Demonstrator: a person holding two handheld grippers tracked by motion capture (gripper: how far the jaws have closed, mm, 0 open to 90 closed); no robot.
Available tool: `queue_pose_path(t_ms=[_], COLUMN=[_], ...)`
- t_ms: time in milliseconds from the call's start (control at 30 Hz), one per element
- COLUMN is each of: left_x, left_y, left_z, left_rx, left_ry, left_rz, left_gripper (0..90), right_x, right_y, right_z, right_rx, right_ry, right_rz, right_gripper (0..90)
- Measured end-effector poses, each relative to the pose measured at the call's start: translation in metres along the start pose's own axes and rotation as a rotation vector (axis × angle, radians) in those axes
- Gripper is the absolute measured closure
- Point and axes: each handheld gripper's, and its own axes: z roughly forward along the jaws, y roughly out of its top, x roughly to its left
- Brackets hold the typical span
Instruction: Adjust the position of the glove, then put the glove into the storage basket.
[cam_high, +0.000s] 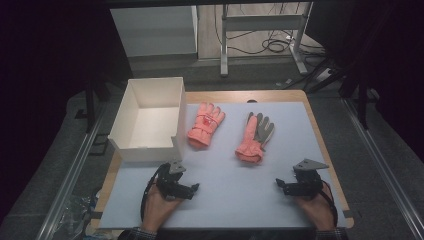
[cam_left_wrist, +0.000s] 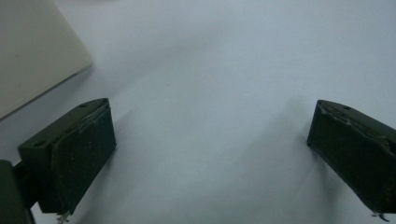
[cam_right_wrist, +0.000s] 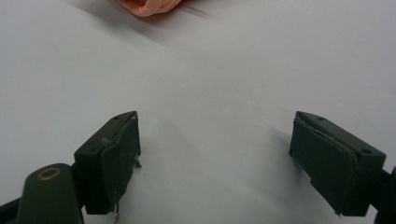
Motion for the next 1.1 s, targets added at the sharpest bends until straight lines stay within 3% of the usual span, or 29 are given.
queue_pose_path(t_ms=[567, 667, 800, 867, 1100], left_x=[0.0, 0.0, 0.0, 0.0, 0.0], left_y=[0.0, 0.0, 0.0, 0.0, 0.0], left_z=[0.0, 0.0, 0.0, 0.0, 0.0], left_rx=[-0.001, 0.0, -0.001, -0.002, -0.002], left_ry=[0.001, 0.001, 0.0, 0.001, 0.001], left_rz=[0.0, 0.001, 0.0, 0.0, -0.001], left_gripper=[1.1, 1.1, 1.1, 1.1, 1.2], right_x=[0.001, -0.001, -0.004, -0.009, -0.022], right_y=[0.001, 0.007, 0.018, 0.033, 0.068], right_z=[-0.001, -0.001, -0.001, 0.002, 0.014], right_rx=[0.004, -0.002, -0.025, -0.03, -0.041], right_ry=[-0.001, 0.048, 0.067, 0.087, 0.117], right_rz=[-0.004, 0.003, -0.011, -0.011, 0.006], right_gripper=[17.6, 25.8, 35.7, 43.9, 54.7])
